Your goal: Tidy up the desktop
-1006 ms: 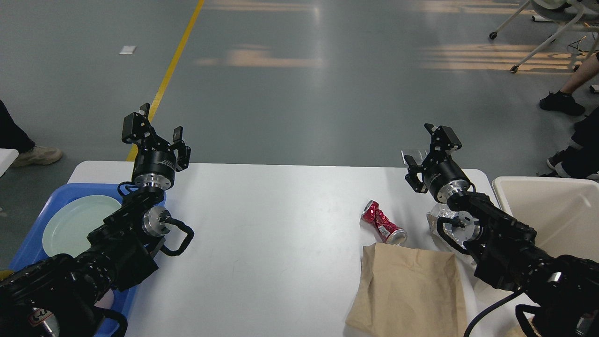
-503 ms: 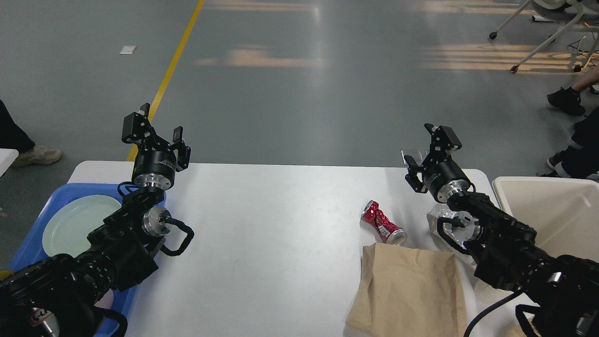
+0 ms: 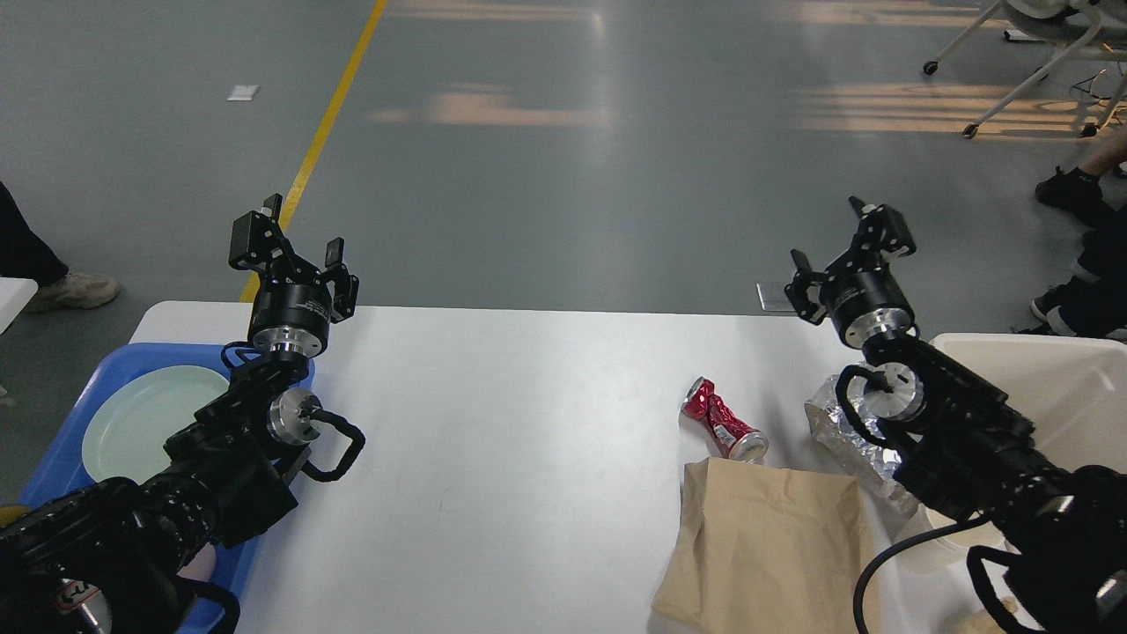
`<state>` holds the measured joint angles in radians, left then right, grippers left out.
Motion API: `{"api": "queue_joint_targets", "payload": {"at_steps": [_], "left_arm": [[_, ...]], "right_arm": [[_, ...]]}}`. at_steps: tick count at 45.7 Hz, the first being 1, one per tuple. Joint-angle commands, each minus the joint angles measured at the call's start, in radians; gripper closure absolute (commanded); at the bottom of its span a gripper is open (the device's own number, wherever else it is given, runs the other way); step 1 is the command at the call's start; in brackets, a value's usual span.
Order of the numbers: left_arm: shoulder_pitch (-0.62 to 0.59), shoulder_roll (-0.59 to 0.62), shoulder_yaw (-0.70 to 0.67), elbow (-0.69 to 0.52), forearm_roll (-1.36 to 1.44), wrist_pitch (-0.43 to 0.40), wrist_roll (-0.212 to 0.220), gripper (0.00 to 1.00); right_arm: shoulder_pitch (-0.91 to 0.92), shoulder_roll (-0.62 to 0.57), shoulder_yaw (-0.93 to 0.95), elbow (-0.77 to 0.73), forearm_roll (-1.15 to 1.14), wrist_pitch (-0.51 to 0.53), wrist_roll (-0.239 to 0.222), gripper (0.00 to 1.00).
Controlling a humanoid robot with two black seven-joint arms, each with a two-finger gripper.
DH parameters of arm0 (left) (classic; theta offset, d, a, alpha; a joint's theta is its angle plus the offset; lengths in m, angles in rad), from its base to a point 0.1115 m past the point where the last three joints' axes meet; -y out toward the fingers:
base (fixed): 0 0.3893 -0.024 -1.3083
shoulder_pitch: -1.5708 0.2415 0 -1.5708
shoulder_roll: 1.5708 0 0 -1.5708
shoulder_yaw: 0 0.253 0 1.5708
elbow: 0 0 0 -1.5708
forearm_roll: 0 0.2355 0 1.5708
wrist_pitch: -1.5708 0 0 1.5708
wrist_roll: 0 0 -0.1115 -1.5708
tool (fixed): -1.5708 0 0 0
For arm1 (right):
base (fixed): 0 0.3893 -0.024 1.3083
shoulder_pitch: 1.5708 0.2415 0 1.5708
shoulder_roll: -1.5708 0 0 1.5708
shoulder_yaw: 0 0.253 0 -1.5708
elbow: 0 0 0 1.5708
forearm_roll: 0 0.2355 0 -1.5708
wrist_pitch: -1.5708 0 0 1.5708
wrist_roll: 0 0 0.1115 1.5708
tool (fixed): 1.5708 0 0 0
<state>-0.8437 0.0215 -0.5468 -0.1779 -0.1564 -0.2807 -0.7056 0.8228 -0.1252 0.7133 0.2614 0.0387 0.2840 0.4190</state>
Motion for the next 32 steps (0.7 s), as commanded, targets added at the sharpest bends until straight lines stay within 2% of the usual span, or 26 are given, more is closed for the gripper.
{"api": "queue_joint_targets", "payload": {"at_steps": [1,32], "left_arm": [[0.0,0.0,-0.001,0.0,0.0,0.0,0.0,0.04],[0.0,0.0,0.001,0.0,0.0,0.0,0.0,0.04]], "right_arm": [[0.041,-0.068,0.077,-0.001,0.023,-0.003,0.0,0.0],[0.018,-0.037,0.081,-0.008,0.023,-0.009,0.001,0.0]]}}
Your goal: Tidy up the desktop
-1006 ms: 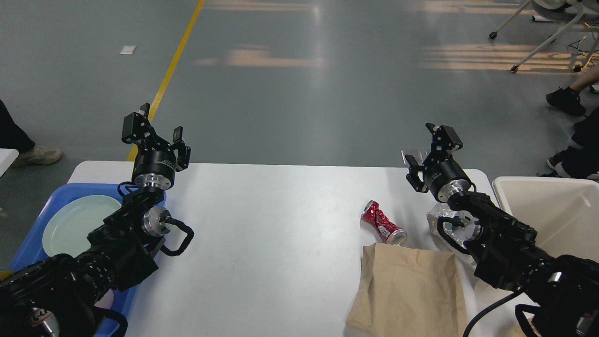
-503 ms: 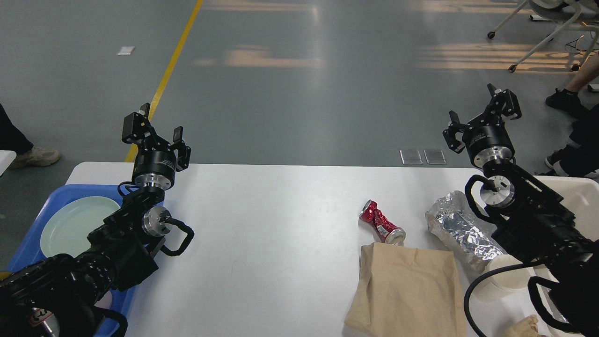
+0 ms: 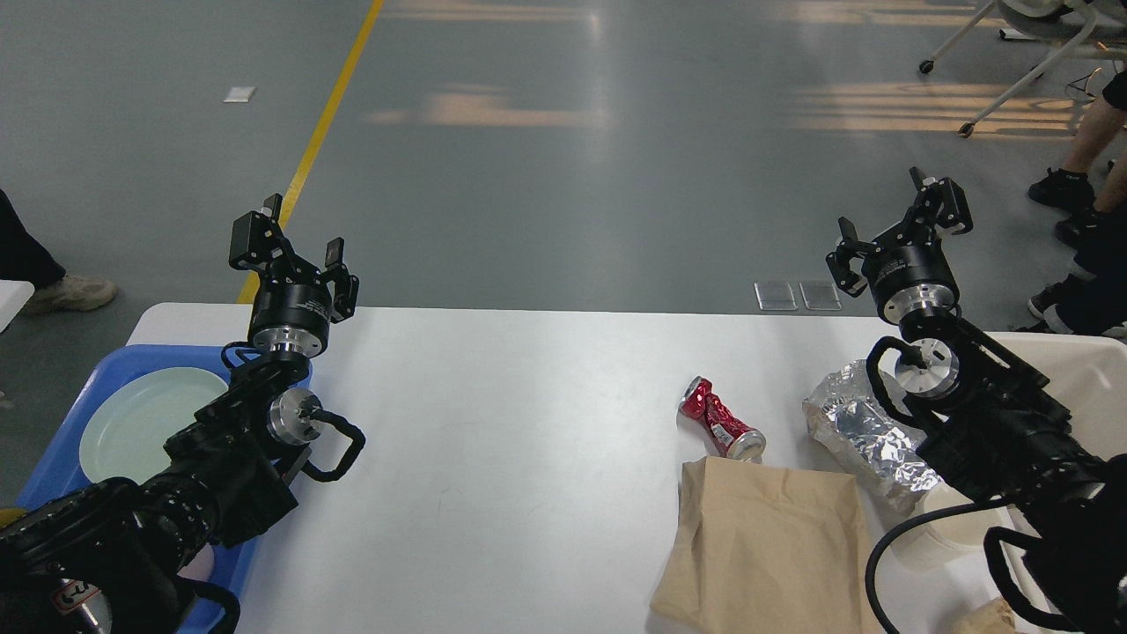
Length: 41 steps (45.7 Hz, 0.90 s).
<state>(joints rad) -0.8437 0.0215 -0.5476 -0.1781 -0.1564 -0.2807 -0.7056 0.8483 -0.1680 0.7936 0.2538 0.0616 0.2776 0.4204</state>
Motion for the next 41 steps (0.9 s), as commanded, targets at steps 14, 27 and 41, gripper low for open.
{"api": "queue_joint_targets", "payload": {"at_steps": [14,27,41], "left_arm": [[0.0,0.0,0.001,0.0,0.0,0.0,0.0,0.04],[0.0,0.0,0.0,0.0,0.0,0.0,0.0,0.04],[0.0,0.0,0.0,-0.001,0.0,0.0,0.0,0.04]], "right_arm": [[-0.031,0.008,0.002,-0.002,0.0,-0.005,0.0,0.0],[-0.029,0.008,0.001,-0.002,0.0,-0.008,0.0,0.0],[-0.012,0.008,0.006,-0.002,0.0,-0.011,0.0,0.0]]}}
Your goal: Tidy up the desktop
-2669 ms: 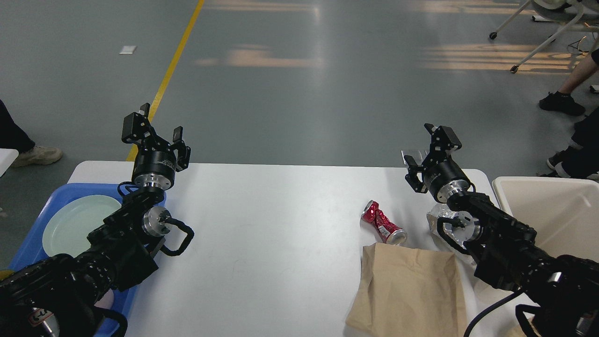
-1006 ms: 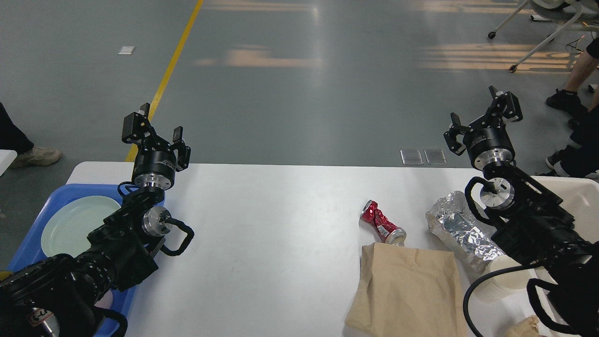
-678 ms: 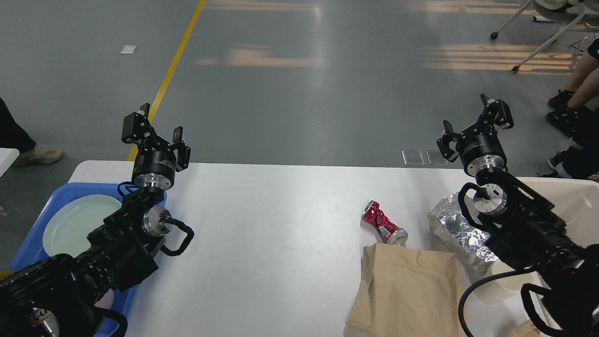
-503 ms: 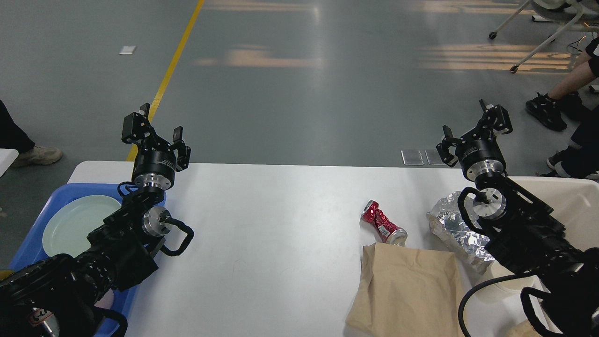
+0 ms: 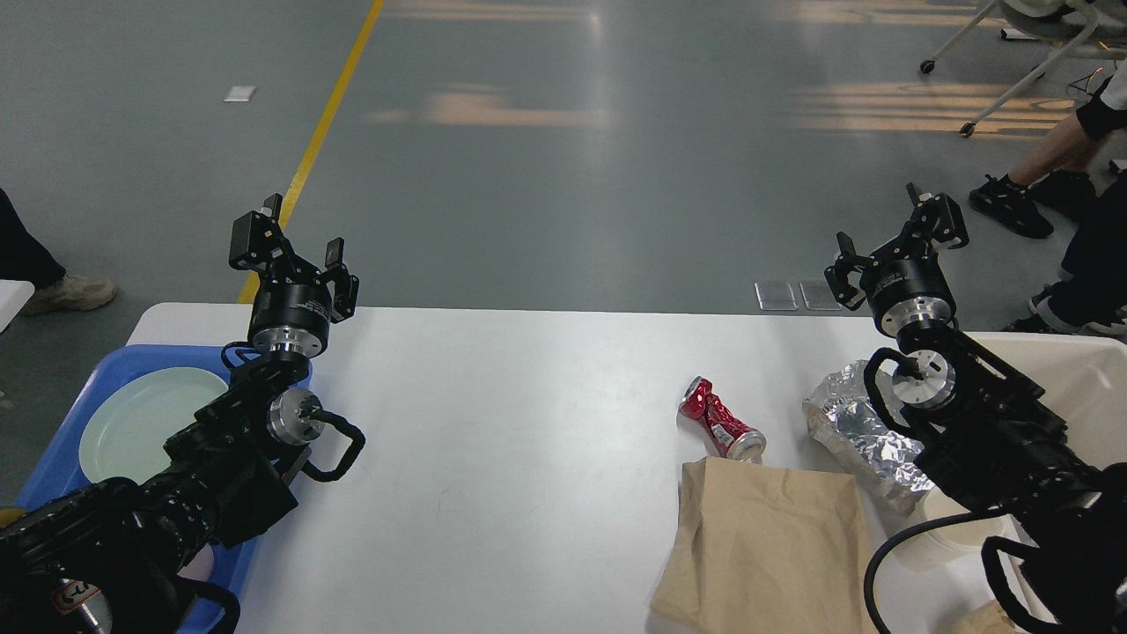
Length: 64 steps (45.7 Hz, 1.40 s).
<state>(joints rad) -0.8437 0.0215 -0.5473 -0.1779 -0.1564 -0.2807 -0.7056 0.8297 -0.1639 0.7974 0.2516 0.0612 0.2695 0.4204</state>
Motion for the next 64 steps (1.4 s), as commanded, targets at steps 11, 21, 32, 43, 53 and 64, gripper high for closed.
{"api": "queue_joint_targets", "payload": {"at_steps": [11,21,32,43,53,64], "left_arm": [[0.0,0.0,0.001,0.0,0.0,0.0,0.0,0.04],[0.0,0.0,0.0,0.0,0.0,0.0,0.0,0.04],[0.0,0.0,0.0,0.0,0.0,0.0,0.0,0.04],[0.0,0.0,0.0,0.0,0.0,0.0,0.0,0.04],[0.0,0.0,0.0,0.0,0.0,0.0,0.0,0.04],[0.0,0.0,0.0,0.0,0.0,0.0,0.0,0.04]], "right_arm": [[0.043,-0.005,-0.01,0.008,0.0,-0.091,0.0,0.0],[0.157,-0.098,-0.141,0.0,-0.003,-0.128,0.0,0.0],[0.357,-0.201,-0.616,-0.044,-0.003,-0.124,0.0,0.0],[0.494,-0.307,-0.912,-0.006,-0.015,-0.093,0.0,0.0],[0.681,-0.419,-1.363,0.127,-0.015,-0.082,0.0,0.0],[0.971,-0.41,-1.733,0.252,-0.024,0.036,0.0,0.0]]}}
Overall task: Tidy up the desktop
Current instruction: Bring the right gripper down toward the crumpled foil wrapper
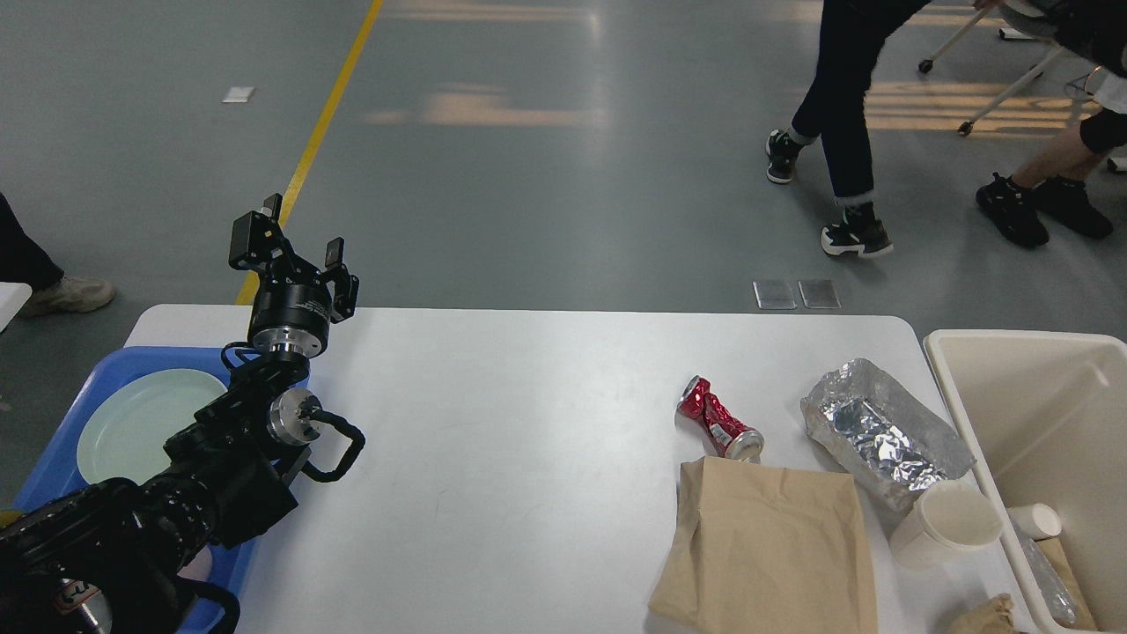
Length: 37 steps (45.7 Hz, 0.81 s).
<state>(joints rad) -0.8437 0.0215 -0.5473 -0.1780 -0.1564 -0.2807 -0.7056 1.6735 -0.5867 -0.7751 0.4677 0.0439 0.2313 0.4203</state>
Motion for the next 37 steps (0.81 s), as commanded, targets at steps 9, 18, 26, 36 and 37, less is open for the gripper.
{"api": "queue_joint_targets", "payload": {"at_steps": [9,18,26,36,37], "left_arm": [[0.0,0.0,0.001,0.0,0.0,0.0,0.0,0.04],[0.0,0.0,0.0,0.0,0.0,0.0,0.0,0.04],[0.0,0.0,0.0,0.0,0.0,0.0,0.0,0.04],[0.0,0.0,0.0,0.0,0.0,0.0,0.0,0.04],[0.0,0.0,0.0,0.0,0.0,0.0,0.0,0.04]], "right_arm": [[0.299,0.113,-0.466,0.065,-0.127,0.258,0.005,0.0],[0.367,0.191,-0.644,0.132,-0.272,0.491,0.009,0.0],[0.384,0.257,-0.754,0.187,-0.366,0.58,0.009,0.0],[0.382,0.329,-0.862,0.339,-0.378,0.582,0.002,0.0],[0.379,0.331,-0.86,0.35,-0.375,0.582,0.002,0.0]]}}
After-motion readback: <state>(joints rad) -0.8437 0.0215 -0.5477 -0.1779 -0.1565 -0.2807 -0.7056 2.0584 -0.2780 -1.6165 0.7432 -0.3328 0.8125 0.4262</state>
